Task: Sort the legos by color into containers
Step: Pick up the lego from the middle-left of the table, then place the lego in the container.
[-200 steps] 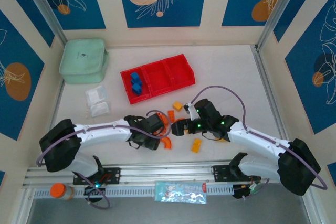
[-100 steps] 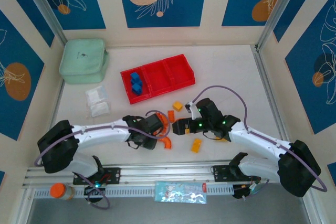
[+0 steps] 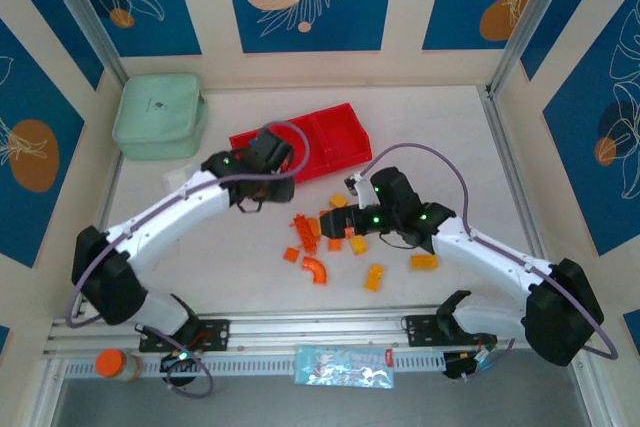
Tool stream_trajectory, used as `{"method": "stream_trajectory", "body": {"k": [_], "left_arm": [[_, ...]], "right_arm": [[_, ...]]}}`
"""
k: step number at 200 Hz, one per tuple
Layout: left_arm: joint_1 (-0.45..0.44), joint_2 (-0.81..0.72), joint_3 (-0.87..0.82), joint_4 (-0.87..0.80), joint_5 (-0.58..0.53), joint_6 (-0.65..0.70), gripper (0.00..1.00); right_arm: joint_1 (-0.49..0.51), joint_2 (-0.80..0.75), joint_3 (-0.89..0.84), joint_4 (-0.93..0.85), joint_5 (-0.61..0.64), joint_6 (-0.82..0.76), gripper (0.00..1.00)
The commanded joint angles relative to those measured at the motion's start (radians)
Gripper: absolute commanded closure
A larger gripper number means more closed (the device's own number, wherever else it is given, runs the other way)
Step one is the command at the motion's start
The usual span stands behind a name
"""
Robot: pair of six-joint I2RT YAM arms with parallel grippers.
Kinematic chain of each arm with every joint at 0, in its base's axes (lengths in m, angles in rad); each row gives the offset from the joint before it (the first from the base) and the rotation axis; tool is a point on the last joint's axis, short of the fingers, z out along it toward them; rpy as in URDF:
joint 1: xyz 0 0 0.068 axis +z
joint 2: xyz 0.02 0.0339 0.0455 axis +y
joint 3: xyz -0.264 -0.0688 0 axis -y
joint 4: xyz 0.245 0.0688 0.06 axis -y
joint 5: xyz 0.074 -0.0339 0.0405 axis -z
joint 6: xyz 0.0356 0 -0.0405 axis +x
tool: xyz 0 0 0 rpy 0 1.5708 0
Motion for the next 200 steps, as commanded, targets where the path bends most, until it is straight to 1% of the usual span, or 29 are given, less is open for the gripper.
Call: {"method": "stream_trajectory", "body": {"k": [1, 27, 65, 81, 95, 146, 160, 179, 200], "left_arm": [[0.072, 0.104, 0.095, -0.054, -0.047, 0.090, 0.60], [0.154, 0.237, 0.203, -0.046, -0.013, 0.114, 0.60], [0.235, 0.392, 0.329, -0.062, -0.055, 0.147, 0.60], [0.268, 0.440, 0.362, -0.053, -0.055, 0.162, 0.60], [0.293, 0.477, 0.386, -0.047, -0.034, 0.170, 0.60], [0.325, 0.560, 0.459, -0.052, -0.028, 0.184, 0.55], [0.326, 0.565, 0.461, -0.050, -0.028, 0.190, 0.52], [0.327, 0.564, 0.474, -0.060, -0.030, 0.198, 0.44], [0.330, 0.541, 0.477, -0.060, -0.040, 0.199, 0.43]], "right_arm": [[-0.005, 0.017, 0.032, 0.010, -0.019, -0.020, 0.01], [-0.014, 0.033, 0.046, 0.023, -0.012, -0.010, 0.01], [-0.026, 0.049, 0.059, 0.032, -0.012, -0.013, 0.01], [-0.033, 0.058, 0.061, 0.032, -0.019, -0.014, 0.01], [-0.038, 0.067, 0.066, 0.032, -0.027, -0.014, 0.01], [-0.047, 0.083, 0.083, 0.038, -0.035, -0.012, 0.01], [-0.049, 0.082, 0.079, 0.042, -0.031, -0.012, 0.01], [-0.051, 0.082, 0.081, 0.042, -0.030, -0.010, 0.01], [-0.053, 0.081, 0.085, 0.044, -0.041, -0.009, 0.01]]}}
